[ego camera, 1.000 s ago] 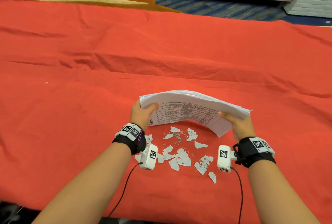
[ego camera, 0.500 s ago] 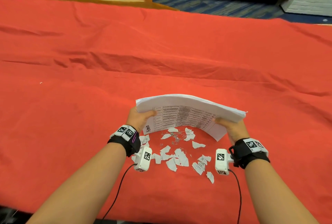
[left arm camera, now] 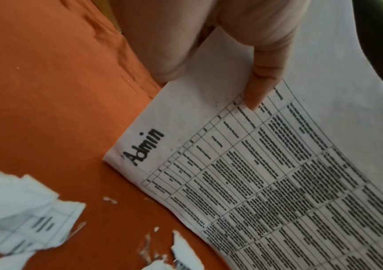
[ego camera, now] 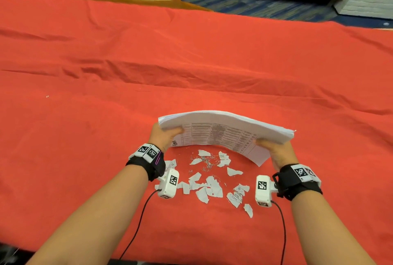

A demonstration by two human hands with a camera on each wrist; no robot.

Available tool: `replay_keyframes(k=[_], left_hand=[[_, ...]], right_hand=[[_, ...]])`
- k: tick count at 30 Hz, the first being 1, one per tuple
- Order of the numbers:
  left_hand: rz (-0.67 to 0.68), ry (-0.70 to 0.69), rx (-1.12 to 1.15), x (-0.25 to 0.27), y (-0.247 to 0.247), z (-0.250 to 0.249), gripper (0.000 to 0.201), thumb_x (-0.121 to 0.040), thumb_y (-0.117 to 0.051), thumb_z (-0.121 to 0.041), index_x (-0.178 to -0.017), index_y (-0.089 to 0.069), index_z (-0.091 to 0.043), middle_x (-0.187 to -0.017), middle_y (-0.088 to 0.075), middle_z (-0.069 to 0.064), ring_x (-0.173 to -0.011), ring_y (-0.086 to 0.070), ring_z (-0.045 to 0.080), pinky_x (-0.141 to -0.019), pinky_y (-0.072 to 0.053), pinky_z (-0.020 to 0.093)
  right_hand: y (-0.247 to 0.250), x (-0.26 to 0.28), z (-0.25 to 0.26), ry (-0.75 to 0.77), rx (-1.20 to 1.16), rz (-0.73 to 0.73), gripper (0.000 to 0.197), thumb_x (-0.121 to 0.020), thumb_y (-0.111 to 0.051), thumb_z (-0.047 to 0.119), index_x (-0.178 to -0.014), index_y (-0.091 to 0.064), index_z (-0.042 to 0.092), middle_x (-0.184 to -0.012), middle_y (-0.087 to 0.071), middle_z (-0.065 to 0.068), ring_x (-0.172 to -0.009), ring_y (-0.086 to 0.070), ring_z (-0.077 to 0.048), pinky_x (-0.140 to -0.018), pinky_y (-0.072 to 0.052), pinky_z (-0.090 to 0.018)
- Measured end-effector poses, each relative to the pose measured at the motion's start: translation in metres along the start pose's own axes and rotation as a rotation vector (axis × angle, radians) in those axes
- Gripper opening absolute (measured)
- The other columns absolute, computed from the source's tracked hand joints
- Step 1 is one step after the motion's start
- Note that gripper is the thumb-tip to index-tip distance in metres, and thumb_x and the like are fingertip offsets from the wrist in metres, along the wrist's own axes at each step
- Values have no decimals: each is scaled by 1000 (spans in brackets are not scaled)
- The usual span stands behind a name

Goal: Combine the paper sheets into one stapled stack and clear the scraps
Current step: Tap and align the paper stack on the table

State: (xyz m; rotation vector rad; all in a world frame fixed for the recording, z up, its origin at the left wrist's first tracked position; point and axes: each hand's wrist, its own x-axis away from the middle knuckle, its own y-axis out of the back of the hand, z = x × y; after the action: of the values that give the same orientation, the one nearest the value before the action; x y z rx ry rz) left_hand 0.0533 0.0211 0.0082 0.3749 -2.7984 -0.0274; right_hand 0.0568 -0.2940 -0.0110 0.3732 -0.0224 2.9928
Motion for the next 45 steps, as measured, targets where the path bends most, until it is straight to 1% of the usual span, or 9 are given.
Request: replay_keyframes(k=[13,18,22,25,28,32,36,42,45], left_hand=[[-20,113,-85,4,-7,9,38,-76,-72,3,-113,-63,-1,-106,-66,9,-97,-59,21,-85,-46,30],[36,0,-221,4,-13,-22,22,-76,-72,-1,-97,-66,1,-88,-66,11,-79,-59,22,-70,-50,31],[118,-173,-396,14,-23,-66,9,-76,-65,4,-78,-59,9,-60,-44,4,-52,-38,16,-47,-30,22],[194,-297,-542,25,-36,-101,13,-75,-60,0,-65,-55,-5,-57,-47,2,-50,-39,17,-48,-30,24],[235,-474,-746,40,-52,-135,9,-76,-59,-8,-67,-57,-8,-65,-59,7,-57,-50,23,-53,-40,31],[234,-675,-922,54,-60,-161,9,-75,-58,-17,-68,-54,-21,-67,-60,1,-70,-58,27,-59,-46,34],[222,-677,-807,43,-33,-169,8,-68,-67,-22,-71,-59,-23,-68,-63,-2,-66,-61,18,-61,-51,33],[270,-372,54,32,-13,-142,17,-75,-77,-19,-91,-70,-18,-91,-72,3,-86,-65,20,-84,-54,36],[153,-312,218,39,-37,-125,8,-89,-64,-19,-97,-65,-23,-97,-72,0,-94,-68,20,-90,-53,43]], right_hand=[[-1,1,-14,-110,40,-32,48,-68,-76,-7,-105,-65,20,-118,-68,-12,-112,-61,-29,-100,-45,-53],[4,2,-1,-127,18,-114,39,-71,-76,-4,-102,-65,16,-118,-67,-13,-110,-62,-28,-86,-51,-37],[18,9,49,102,315,-291,87,-66,-84,16,-140,-38,16,-142,-45,-8,-133,-42,-22,-106,-37,-33],[-5,17,101,404,578,-135,103,-60,-87,30,-145,-30,24,-149,-36,-1,-138,-33,-15,-115,-25,-34],[-39,22,141,486,779,62,91,-54,-77,50,-137,-41,39,-130,-56,9,-128,-47,-17,-111,-32,-40],[-45,21,159,448,675,192,15,-72,-77,17,-81,-67,23,-72,-57,9,-71,-51,-9,-68,-39,-27],[-31,22,150,356,498,189,29,-78,-75,16,-72,-59,-8,-65,-49,-9,-65,-41,-13,-61,-33,-32],[-27,30,135,320,161,86,16,-80,-73,7,-94,-72,15,-77,-75,18,-76,-70,3,-69,-52,-13],[-43,29,117,300,84,2,17,-80,-73,9,-95,-73,17,-87,-76,11,-89,-72,-11,-81,-56,-25]])
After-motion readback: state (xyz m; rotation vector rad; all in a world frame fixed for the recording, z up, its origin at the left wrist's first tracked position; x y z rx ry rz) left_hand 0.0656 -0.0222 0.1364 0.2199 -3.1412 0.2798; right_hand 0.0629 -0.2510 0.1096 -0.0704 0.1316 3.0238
